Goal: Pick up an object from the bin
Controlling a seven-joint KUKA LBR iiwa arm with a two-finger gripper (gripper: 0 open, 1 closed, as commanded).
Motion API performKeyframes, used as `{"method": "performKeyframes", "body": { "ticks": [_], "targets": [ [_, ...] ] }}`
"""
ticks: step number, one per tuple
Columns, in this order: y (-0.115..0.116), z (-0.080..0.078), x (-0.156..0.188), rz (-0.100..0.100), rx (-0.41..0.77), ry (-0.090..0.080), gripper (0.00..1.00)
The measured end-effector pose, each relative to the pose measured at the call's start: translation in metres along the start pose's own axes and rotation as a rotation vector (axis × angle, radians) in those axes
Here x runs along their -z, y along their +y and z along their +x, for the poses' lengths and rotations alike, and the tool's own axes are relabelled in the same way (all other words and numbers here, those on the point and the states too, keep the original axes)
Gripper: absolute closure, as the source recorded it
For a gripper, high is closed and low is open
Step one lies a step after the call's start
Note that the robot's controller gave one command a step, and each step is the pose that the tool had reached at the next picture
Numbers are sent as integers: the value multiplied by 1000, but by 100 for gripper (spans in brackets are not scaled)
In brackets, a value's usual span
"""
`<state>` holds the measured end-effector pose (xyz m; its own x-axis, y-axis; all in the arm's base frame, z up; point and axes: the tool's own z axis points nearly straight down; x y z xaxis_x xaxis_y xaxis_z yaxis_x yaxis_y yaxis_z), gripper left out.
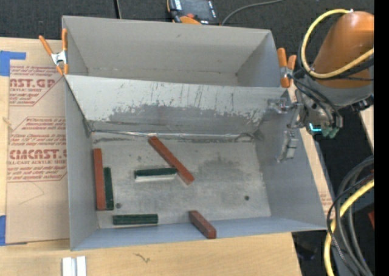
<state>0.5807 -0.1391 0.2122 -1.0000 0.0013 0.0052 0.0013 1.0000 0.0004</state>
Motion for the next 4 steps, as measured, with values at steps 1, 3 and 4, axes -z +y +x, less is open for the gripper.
{"method": "performKeyframes", "body": {
  "ticks": [1,3,4],
  "targets": [
    [55,75,-9,-3,-127,-1,0],
    [197,-13,-144,-3,29,-6,0],
    [193,-14,-140,0,24,-6,100]
  ]
}}
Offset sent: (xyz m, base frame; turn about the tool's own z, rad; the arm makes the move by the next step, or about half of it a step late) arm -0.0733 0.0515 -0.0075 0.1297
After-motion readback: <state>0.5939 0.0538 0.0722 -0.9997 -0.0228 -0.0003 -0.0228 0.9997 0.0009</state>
